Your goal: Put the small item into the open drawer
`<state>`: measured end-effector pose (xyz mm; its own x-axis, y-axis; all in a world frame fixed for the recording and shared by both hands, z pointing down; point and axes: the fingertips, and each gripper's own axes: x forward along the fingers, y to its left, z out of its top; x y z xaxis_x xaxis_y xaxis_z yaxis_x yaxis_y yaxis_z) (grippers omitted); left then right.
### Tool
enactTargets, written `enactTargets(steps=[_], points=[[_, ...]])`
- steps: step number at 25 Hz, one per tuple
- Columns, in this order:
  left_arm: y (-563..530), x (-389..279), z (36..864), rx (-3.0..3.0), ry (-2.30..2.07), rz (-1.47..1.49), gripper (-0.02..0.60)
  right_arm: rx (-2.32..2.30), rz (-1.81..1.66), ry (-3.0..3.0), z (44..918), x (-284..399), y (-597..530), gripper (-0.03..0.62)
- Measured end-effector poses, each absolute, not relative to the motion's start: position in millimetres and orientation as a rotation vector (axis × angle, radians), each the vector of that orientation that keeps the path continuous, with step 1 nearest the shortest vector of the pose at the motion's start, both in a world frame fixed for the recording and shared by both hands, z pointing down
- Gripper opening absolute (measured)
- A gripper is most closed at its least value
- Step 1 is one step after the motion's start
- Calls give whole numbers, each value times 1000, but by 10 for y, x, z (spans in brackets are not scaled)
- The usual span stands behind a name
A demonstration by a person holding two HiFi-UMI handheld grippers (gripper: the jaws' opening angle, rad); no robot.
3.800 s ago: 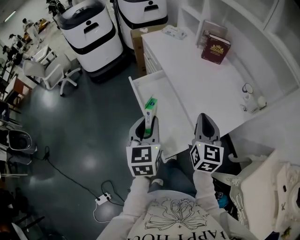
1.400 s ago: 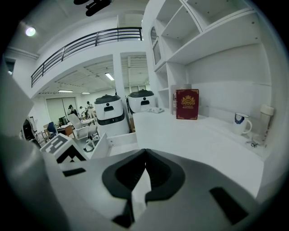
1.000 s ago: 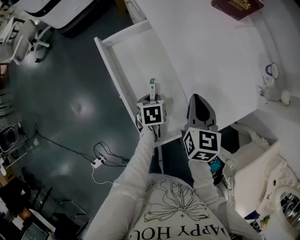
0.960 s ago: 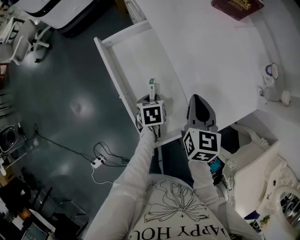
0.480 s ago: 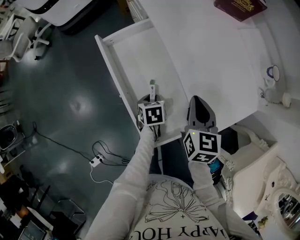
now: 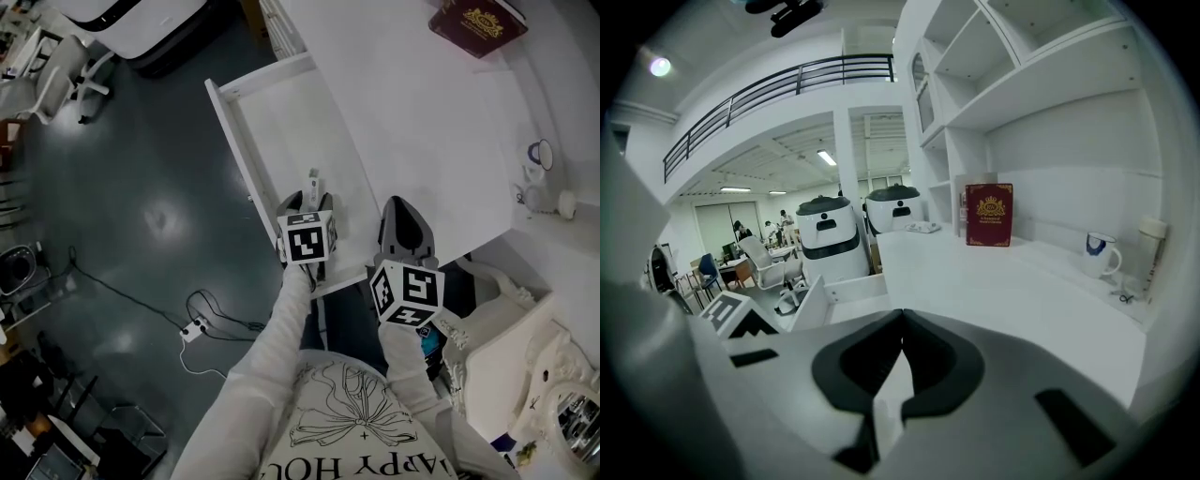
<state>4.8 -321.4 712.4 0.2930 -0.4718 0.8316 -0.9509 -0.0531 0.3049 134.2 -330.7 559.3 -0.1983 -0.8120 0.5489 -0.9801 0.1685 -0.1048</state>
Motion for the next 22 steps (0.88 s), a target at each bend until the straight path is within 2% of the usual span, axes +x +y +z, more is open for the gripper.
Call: enactTargets(steps=[4,9,14,22], points=[[-3345,6,6654,1767,-1377,634,211,1735,581,-2127,5334,1302,-3400,3],[-3528,-104,5833,1914,-1455,500,19,1783,511,-2178,4928,1249,-3468,3],[-3637,-253,4941,2062,-1524,312,9,1816,441,-2232,4533,1164,-3444,3],[-3556,-452,3868,2250,-1699,176,8,1841,327,-2311,4019,1024,-3392,3]])
